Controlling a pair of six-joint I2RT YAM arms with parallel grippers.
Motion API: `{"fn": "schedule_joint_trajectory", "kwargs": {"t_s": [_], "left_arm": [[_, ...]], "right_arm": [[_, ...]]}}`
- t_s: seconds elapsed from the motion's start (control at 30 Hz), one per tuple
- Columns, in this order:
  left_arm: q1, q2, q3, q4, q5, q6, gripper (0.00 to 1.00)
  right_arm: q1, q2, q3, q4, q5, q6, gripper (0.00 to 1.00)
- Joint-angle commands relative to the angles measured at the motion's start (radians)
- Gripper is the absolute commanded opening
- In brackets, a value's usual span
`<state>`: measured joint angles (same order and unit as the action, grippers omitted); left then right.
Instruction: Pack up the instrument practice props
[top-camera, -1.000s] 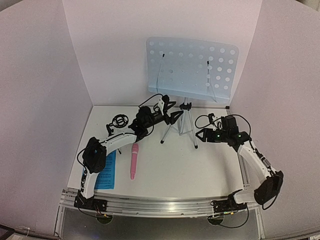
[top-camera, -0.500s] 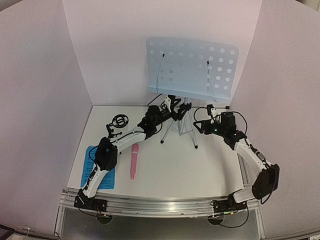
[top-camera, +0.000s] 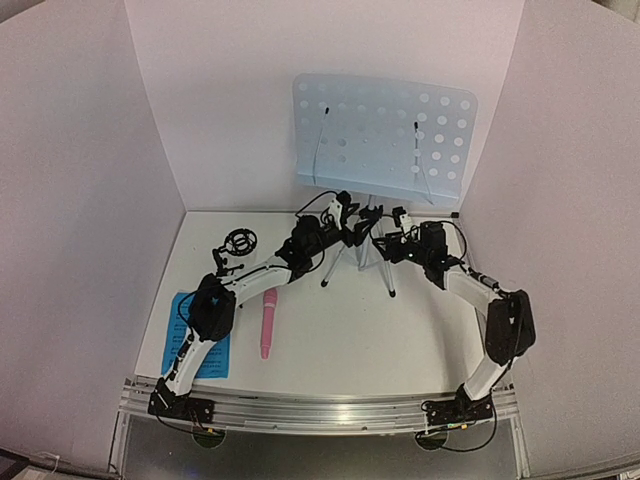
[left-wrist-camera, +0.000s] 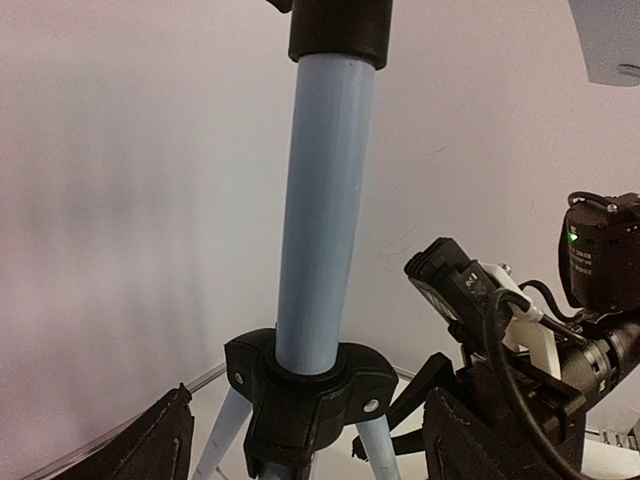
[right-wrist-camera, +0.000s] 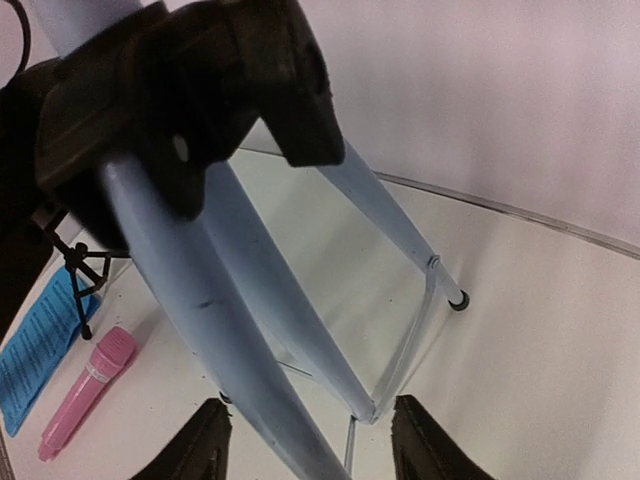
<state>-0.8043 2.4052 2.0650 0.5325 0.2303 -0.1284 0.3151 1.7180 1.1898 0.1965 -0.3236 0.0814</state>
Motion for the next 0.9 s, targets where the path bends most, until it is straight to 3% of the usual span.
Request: {"fn": "schedule_joint_trajectory", "kwargs": {"t_s": [0.0, 0.2, 0.37, 0.7, 0.87], "left_arm": [[0.004, -0.098, -0.018, 0.038, -0.019, 0.016, 0.79], [0.019, -0.132, -0.037, 0.030, -0.001, 0.013, 0.78], [0.022, -0.157, -0.032, -0.065, -0.012, -0.038, 0.77], [0.020, -0.233, -0.152, -0.054, 0.120, -0.098, 0.73], [0.019, -0.249, -0.167, -0.047, 0.110, -0.110, 0.67]], "right_arm": [[0.010, 0.057, 0.075, 0.084, -0.091, -0.037, 0.41], [0.045, 0.080, 0.071, 0.083, -0.143, -0.052, 0.15], [0.068, 0.027, 0.011, 0.083, -0.144, -0.115, 0.00], [0.097, -0.032, -0.006, 0.060, -0.248, -0.109, 0.00], [0.115, -0.061, -0.044, 0.050, -0.305, -0.089, 0.00]]}}
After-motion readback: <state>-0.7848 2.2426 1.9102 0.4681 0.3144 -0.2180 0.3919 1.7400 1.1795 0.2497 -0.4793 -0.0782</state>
